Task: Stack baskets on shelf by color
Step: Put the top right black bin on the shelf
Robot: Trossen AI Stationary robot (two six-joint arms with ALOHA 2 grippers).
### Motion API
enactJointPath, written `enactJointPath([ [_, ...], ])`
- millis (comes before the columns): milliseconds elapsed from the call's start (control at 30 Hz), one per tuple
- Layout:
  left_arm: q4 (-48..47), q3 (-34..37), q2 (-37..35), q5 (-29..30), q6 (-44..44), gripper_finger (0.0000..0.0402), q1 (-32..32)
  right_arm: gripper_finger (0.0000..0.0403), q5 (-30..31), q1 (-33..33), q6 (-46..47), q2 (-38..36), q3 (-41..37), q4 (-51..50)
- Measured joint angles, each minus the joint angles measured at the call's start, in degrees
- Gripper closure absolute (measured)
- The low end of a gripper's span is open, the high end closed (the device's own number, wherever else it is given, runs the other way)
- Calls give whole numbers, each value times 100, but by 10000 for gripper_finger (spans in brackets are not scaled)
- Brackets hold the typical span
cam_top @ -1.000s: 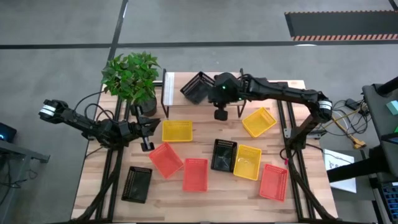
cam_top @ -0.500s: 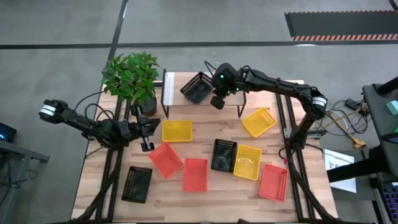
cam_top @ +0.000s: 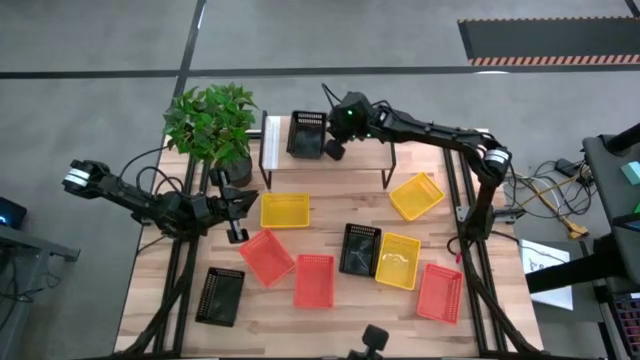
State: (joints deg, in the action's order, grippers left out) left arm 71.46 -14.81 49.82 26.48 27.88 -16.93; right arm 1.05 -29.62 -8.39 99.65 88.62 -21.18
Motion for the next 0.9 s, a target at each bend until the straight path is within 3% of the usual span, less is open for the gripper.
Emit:
enactJointPath([
  [200,0,0,2,0,4,391,0,394,-28,5,239,-8,0,-71],
  [600,4,0,0,0,15,391,0,394,-145,247,501,-8,0,891],
  [900,2,0,4,0,126,391,0,394,-102,285,911,-289,0,696],
])
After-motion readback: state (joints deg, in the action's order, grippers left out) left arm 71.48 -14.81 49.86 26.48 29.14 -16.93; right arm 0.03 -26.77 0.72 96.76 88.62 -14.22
